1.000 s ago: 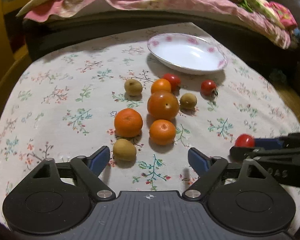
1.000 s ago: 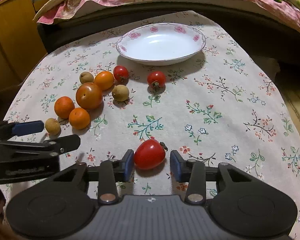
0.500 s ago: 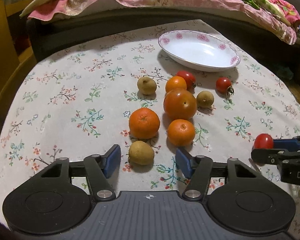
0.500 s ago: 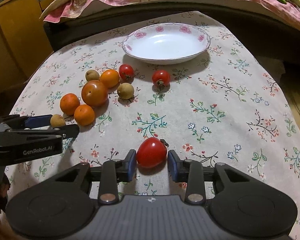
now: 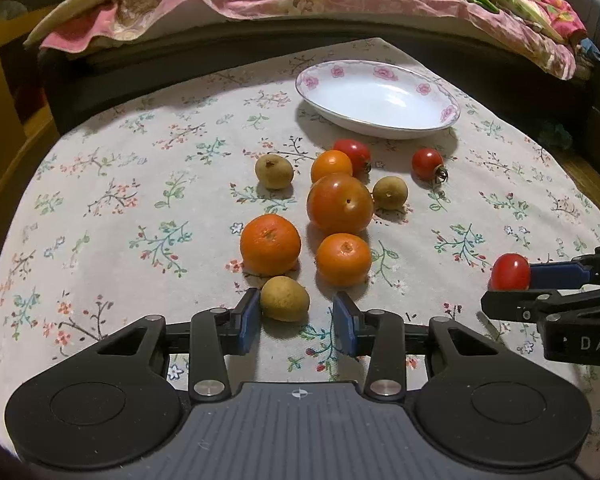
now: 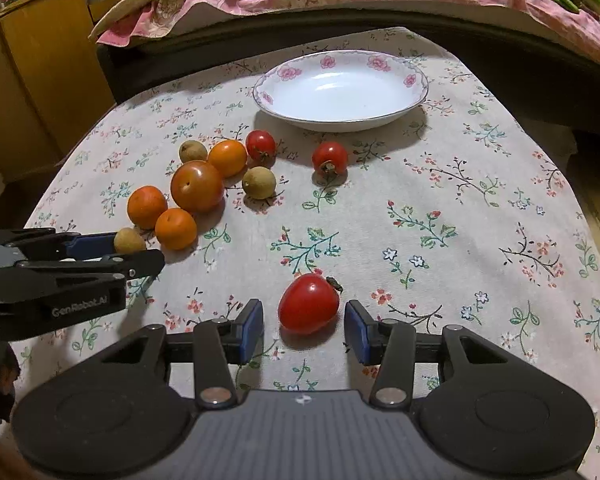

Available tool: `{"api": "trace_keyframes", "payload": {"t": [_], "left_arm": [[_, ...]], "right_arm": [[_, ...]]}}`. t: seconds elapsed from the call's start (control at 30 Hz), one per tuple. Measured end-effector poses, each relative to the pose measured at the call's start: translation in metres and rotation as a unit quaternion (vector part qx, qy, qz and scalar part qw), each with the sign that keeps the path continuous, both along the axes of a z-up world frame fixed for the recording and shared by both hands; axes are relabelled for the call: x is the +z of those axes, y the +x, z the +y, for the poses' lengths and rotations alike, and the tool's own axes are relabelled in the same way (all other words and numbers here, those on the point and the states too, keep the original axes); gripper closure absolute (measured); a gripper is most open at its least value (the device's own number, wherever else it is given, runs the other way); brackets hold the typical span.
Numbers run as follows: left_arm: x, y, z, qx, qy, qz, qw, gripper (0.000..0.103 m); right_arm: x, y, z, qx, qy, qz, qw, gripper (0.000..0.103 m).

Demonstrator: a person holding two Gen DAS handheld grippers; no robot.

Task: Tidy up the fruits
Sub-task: 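Grasp the red cherry tomato with the right tool while the left tool grasps a brown fruit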

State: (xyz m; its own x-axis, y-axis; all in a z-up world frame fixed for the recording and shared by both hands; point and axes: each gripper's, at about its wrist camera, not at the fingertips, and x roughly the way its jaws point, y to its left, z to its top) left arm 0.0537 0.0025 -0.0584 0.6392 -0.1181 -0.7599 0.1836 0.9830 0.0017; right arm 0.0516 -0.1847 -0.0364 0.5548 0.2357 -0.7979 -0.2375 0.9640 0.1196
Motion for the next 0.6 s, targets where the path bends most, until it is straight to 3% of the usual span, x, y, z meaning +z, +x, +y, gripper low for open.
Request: {"api": "trace_keyframes", "payload": {"t": [0.2, 0.3, 0.4, 0.6], "left_arm": [[-0.0005, 0.0023, 0.0009, -0.003, -0.001, -0.001, 1.0, 0.053], [0.0001, 0.0026, 0.0012, -0.003, -0.002, 0.0, 1.0, 0.054], [0.0018, 0.0027, 0.0038, -0.001, -0.014, 0.004, 0.9999, 0.069], [0.0044, -0.0009, 0.0056, 0.007, -0.017, 0.012, 0.9998, 0.07]], "right_arm": [[-0.0004, 0.0015, -0.0013, -0.008, -0.006, -0.004, 1.0, 0.056], [-0.0003, -0.0002, 0.0025, 0.001, -0.023, -0.009, 1.0, 0.065], [0.0006, -0.0012, 0.0022, 0.003, -0.021, -0.005, 1.0, 0.069], [0.0042, -0.0052, 0.0007, 0.005, -0.018, -0.004, 1.0, 0.07]]}}
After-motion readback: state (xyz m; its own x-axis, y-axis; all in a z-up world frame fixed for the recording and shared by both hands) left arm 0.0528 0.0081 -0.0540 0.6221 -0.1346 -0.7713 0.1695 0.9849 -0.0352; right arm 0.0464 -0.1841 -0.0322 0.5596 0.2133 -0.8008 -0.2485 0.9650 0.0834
